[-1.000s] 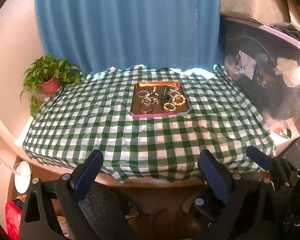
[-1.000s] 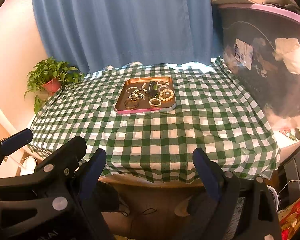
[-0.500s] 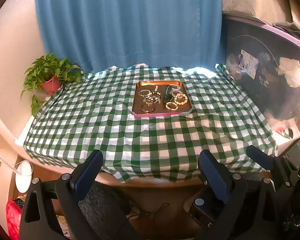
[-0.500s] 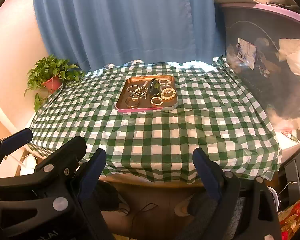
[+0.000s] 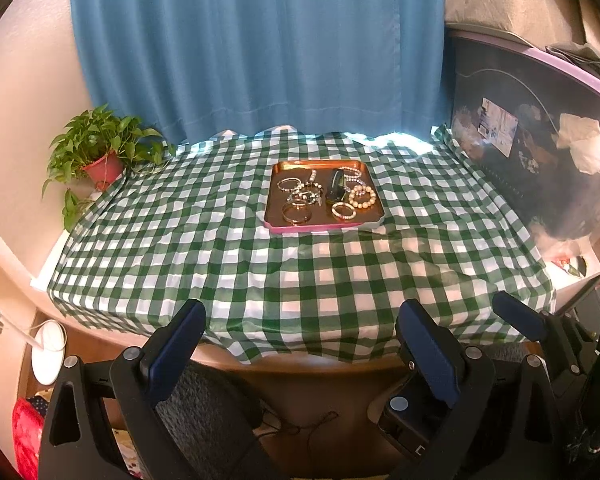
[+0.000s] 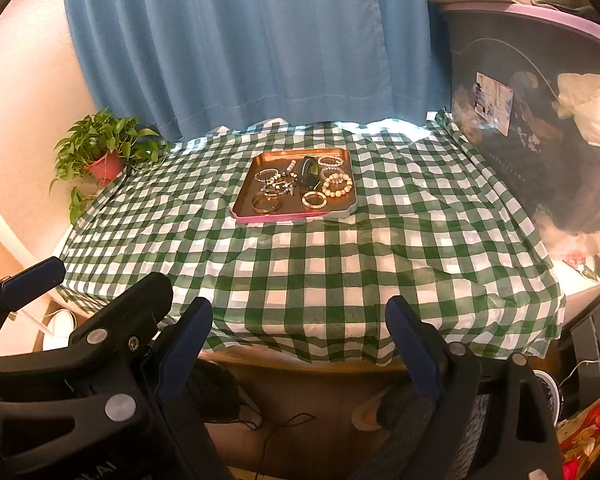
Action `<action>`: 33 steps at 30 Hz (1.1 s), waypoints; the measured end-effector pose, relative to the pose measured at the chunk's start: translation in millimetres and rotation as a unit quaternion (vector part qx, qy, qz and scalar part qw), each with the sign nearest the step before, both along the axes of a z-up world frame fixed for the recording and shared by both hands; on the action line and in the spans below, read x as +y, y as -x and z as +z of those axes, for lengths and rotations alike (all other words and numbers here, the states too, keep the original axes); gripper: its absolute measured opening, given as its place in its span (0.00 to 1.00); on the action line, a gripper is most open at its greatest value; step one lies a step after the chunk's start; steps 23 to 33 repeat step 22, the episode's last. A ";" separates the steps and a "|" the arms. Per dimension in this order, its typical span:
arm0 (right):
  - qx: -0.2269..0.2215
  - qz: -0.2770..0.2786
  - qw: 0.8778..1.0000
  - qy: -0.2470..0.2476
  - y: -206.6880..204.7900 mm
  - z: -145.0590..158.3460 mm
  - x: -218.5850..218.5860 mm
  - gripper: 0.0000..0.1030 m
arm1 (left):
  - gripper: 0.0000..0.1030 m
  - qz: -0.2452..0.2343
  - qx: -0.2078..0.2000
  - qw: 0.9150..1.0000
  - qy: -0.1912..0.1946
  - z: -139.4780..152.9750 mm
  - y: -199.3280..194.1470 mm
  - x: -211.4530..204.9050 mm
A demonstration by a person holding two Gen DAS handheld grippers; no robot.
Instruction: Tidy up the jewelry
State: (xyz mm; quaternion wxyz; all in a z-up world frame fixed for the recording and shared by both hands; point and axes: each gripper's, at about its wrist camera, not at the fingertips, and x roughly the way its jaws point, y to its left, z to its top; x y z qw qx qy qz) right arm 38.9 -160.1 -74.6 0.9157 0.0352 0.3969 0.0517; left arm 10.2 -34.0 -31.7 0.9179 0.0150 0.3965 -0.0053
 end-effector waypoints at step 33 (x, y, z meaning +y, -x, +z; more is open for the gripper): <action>0.004 0.001 1.000 0.000 2.5 -7.3 1.5 0.84 | 0.98 0.009 0.004 1.000 -0.009 -5.5 3.6 5.9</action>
